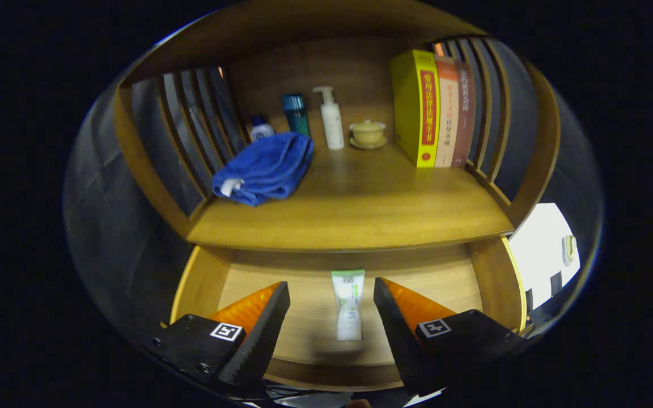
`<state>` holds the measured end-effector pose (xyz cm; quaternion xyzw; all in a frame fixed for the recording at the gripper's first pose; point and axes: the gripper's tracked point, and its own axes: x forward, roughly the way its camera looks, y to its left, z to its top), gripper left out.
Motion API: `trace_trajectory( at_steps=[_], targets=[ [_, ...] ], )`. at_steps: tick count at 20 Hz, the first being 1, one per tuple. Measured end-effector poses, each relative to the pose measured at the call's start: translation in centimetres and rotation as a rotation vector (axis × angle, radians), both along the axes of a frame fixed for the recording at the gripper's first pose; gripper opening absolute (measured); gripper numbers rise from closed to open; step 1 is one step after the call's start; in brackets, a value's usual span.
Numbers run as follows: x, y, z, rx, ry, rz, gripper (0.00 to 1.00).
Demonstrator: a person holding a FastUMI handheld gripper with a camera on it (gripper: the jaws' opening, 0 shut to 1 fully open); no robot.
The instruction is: Pull open the drawer, take out the items inside it, and place them on the countertop above the cabinet.
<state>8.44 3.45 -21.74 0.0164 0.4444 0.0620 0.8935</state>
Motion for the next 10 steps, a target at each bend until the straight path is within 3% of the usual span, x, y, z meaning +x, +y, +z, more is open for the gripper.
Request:
trace_trajectory(
  at_steps=[3,10],
  targets=[
    [0.2,0.1,-3.6,-0.011,0.15,-0.002,0.97],
    [1.0,-1.3,-9.1,-0.116,0.339,-0.011,0.97]
  ],
)
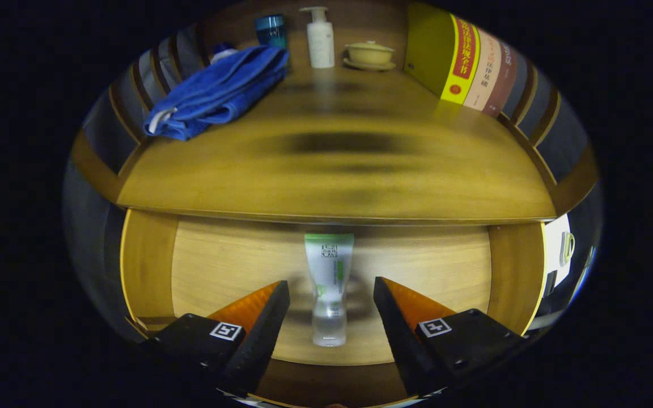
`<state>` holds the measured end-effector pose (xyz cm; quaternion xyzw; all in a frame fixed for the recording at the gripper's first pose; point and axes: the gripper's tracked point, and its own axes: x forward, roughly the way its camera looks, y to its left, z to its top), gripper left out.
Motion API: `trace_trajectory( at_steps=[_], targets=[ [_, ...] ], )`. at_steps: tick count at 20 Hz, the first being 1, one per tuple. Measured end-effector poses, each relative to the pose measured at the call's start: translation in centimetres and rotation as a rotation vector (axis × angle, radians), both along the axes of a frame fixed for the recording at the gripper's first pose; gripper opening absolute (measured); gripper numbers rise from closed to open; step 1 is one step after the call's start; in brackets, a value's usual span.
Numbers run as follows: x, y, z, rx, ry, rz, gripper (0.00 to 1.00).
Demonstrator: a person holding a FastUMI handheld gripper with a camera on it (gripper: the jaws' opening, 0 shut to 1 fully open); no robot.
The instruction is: Pull open the drawer, take out the items inside it, and place them on the countertop above the cabinet.
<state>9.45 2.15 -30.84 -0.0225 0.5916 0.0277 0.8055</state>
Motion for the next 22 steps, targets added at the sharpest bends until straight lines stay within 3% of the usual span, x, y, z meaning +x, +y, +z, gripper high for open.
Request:
trace_trajectory(
  at_steps=[3,6,8,10,16,21,22],
  targets=[
    [0.2,0.3,-1.5,-0.008,0.054,-0.017,0.97],
    [0.4,0.5,-2.3,-0.026,0.087,-0.042,0.79],
    [0.4,0.8,-2.9,-0.014,0.11,-0.047,0.76],
    [0.5,1.6,-2.7,-0.002,0.126,-0.046,0.64],
    [1.3,2.7,0.6,0.018,0.12,-0.063,0.37],
    [2.2,2.9,6.8,0.052,0.081,-0.095,0.32],
    [-1.4,3.0,5.3,0.059,0.076,-0.102,0.31]
  ],
)
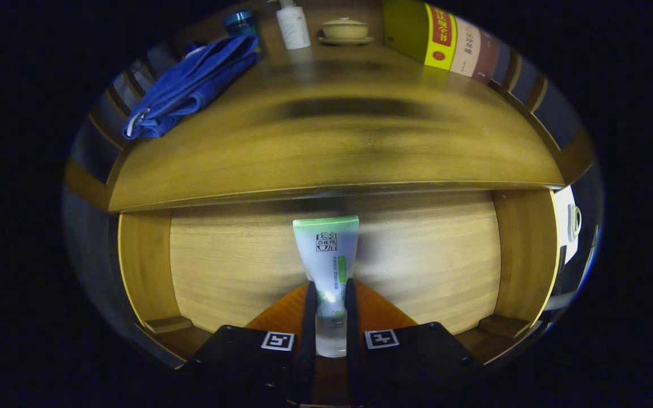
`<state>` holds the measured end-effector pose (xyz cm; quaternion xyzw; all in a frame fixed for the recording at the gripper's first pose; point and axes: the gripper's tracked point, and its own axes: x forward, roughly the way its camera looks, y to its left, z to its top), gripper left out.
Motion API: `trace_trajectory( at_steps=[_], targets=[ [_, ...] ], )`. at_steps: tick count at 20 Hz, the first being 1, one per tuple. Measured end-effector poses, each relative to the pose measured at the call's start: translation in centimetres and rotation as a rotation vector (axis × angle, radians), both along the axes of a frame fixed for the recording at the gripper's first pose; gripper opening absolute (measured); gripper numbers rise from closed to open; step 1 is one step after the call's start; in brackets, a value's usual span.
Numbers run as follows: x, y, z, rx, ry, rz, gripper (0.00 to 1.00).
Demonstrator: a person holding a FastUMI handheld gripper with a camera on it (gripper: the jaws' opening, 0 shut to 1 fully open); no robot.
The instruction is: Pull open the drawer, take out the items inside it, and place them on the countertop above the cabinet.
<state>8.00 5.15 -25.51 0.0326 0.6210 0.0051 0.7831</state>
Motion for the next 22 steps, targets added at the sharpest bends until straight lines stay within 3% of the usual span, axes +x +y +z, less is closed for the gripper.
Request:
trace_trajectory(
  at_steps=[1,10,22],
  targets=[
    [2.2,-1.4,2.3,0.007,-0.002,0.001,0.32],
    [2.0,-2.1,11.7,0.021,-0.087,0.032,0.32],
    [10.5,-2.4,15.7,-0.06,-0.198,0.065,0.31]
  ],
)
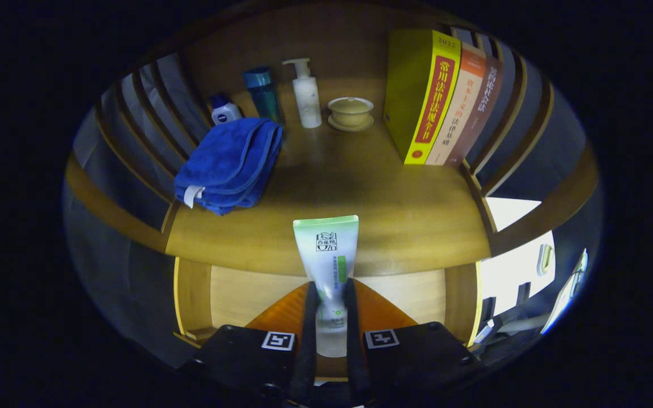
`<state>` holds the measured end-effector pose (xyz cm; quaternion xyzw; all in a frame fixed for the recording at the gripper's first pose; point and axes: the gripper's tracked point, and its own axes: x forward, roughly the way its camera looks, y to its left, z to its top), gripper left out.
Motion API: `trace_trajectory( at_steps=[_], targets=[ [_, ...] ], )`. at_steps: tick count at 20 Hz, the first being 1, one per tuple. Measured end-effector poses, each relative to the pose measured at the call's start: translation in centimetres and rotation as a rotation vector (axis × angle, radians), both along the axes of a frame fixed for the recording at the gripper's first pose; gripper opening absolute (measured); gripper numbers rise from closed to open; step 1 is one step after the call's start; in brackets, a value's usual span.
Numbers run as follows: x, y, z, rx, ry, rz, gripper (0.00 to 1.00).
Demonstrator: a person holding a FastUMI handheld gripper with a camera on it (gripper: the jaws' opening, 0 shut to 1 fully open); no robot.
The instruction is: Pull open the drawer, take out the items inside it, and place them on the countertop above the cabinet.
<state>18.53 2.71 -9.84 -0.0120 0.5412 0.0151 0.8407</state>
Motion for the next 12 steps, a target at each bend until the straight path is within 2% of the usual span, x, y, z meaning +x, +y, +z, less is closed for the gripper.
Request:
trace_trajectory(
  at_steps=[7,12],
  targets=[
    [5.2,0.0,-1.6,-0.047,-0.063,0.04,0.32],
    [7.3,0.7,-3.3,-0.031,-0.069,0.074,0.32]
  ],
)
